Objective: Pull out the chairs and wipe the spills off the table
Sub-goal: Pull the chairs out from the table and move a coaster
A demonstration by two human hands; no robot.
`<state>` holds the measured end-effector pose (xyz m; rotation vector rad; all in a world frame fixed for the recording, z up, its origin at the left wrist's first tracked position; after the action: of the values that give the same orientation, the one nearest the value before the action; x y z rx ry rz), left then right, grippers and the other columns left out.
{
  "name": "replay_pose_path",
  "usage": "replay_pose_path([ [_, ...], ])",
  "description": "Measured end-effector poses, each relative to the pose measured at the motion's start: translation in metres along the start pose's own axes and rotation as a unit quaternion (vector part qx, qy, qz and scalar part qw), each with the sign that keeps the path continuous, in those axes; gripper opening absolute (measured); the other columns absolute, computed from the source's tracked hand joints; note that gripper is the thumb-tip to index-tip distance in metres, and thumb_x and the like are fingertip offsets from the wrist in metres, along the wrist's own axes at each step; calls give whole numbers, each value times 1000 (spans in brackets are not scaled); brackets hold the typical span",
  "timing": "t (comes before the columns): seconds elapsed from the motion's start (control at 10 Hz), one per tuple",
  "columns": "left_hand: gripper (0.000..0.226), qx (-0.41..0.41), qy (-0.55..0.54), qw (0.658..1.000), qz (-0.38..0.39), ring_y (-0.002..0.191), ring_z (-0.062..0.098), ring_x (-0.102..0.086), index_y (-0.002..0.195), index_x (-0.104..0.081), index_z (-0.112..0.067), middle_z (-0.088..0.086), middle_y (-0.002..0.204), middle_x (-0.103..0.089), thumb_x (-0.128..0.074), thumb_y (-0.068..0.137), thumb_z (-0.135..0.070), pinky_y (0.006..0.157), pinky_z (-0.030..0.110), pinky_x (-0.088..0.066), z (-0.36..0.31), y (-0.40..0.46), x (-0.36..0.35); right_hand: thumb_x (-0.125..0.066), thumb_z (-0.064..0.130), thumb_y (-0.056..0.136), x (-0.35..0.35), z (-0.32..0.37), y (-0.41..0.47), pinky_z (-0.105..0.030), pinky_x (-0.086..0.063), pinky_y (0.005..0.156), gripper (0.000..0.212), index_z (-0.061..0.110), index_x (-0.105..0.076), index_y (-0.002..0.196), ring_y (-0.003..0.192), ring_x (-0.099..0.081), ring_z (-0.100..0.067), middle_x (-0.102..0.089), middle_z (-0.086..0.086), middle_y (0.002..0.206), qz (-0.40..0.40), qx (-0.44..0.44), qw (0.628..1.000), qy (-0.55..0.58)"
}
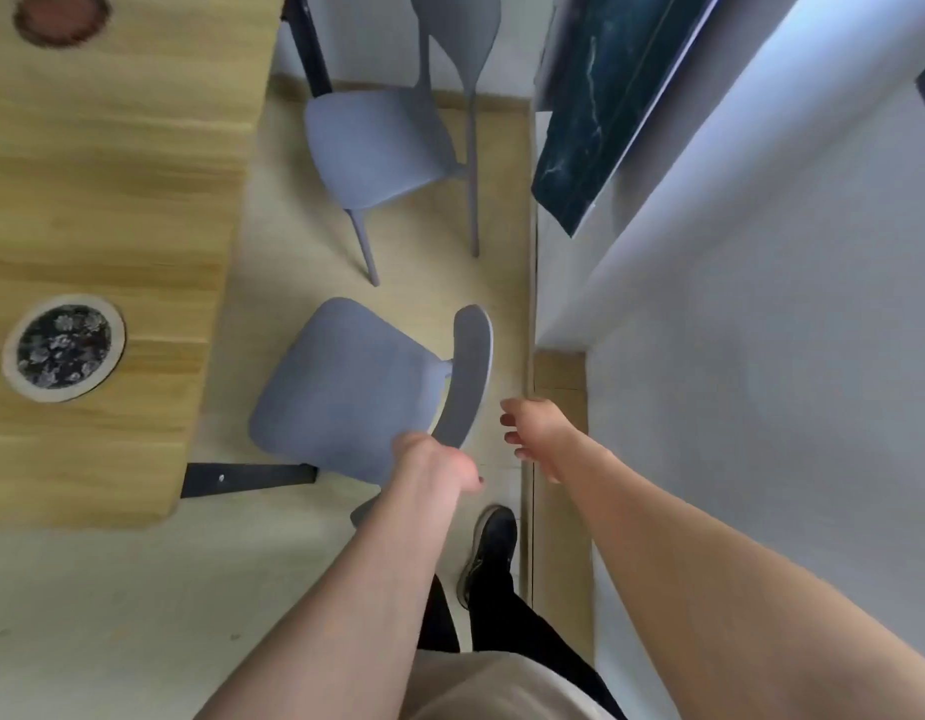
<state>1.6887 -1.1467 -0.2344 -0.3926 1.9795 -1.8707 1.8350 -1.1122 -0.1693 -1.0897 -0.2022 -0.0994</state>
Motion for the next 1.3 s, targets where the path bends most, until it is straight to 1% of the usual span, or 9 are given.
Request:
replay_pose_path([
  [0.1,57,-57,93,988,-113,149,25,-24,155,-15,-2,10,162,-23,-22,105,-26,114,24,-24,-20,-43,27,-46,41,97,-19,22,4,-40,-44,99,35,13,-53,116,114,-56,-28,-59,-6,123,43,9,998,-36],
  [0.2,57,-46,-392,916,-79,150,26,-19,157,-16,-14,10,164,-19,-18,105,-39,120,45,-17,-14,-64,45,-44,48,96,-44,51,6,-43,-41,105,39,18,-50,120,115,-52,-26,-56,-5,123,79,32,995,-51],
  [0.3,48,-101,-363,919,-119,142,27,-37,148,-37,-11,12,152,-42,-26,106,-31,116,45,-27,-27,-74,73,-46,48,96,-77,84,6,-43,-43,102,36,21,-51,119,109,-54,-24,-56,-2,120,113,57,990,-67],
  [0.4,33,-120,-259,959,-5,127,30,-54,108,-59,-2,13,123,-65,-36,104,-26,113,44,-30,-44,-68,80,-50,41,95,-110,112,8,-40,-46,93,36,15,-55,119,102,-56,-23,-59,-3,116,131,75,982,-110],
  [0.5,31,-122,-263,956,38,128,31,-53,96,-56,0,16,121,-66,-37,104,-23,113,45,-30,-54,-67,94,-53,29,93,-132,130,12,-35,-43,73,28,9,-55,113,83,-47,-21,-52,-6,101,129,75,976,-160],
  [0.6,35,-150,-281,946,54,120,34,-58,123,-53,3,16,123,-65,-38,104,-22,113,47,-34,-73,-61,103,-51,16,89,-148,144,19,-33,-41,67,15,14,-51,104,75,-43,-20,-47,-5,95,159,56,969,-180],
  [0.8,37,-161,-305,936,76,115,36,-59,127,-49,3,20,128,-60,-35,104,-23,111,52,-38,-116,-63,127,-56,23,87,-188,189,39,-36,-48,81,19,14,-52,103,84,-53,-20,-51,-4,92,214,34,935,-280],
  [1.1,19,-197,-416,886,64,110,41,-64,108,-53,-1,26,113,-60,-44,96,-14,103,49,-46,-189,-66,153,-52,7,89,-261,253,53,-31,-47,65,7,6,-50,96,66,-51,-24,-50,-12,74,210,31,957,-197],
  [1.3,16,-203,-484,849,62,109,39,-66,106,-51,-3,29,117,-64,-44,92,-7,109,51,-40,-190,-66,133,-54,4,87,-269,266,65,-31,-53,67,29,5,-51,115,73,-56,-25,-54,-14,86,230,12,951,-206],
])
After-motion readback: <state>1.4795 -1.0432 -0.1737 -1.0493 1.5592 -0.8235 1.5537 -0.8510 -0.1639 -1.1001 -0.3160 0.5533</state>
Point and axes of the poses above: each hand's wrist, its own y-axis towards the middle knuckle, its own x-axis out of the back of the hand, z = x × y, the point moved 9 cm from there along y, towards the middle knuckle
